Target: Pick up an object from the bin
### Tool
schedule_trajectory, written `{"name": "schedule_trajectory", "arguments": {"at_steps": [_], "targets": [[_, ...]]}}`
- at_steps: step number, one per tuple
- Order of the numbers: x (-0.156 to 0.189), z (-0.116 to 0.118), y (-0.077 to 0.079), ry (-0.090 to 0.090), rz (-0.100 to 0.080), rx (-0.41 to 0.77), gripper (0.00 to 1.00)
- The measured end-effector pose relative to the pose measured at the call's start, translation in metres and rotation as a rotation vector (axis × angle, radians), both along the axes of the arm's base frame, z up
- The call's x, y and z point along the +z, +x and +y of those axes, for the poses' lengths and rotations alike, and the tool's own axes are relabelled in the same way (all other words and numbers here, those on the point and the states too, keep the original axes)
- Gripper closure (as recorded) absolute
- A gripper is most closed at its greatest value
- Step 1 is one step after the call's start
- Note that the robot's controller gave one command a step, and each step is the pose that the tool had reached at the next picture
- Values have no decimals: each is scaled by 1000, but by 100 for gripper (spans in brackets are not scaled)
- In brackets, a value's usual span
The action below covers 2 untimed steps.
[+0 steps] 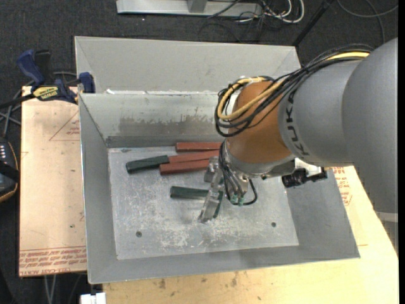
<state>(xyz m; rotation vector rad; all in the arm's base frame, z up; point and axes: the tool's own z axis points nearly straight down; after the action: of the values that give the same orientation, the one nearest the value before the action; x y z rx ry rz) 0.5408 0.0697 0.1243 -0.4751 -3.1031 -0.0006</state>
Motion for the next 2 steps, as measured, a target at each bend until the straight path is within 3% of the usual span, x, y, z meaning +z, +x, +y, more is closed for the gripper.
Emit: {"name": "schedule_trajectory", "arguments": {"at_steps": [1, 2], "targets": [[14, 8, 1, 0, -5, -34, 0], [-59, 14, -2, -1, 3, -108, 0]]}}
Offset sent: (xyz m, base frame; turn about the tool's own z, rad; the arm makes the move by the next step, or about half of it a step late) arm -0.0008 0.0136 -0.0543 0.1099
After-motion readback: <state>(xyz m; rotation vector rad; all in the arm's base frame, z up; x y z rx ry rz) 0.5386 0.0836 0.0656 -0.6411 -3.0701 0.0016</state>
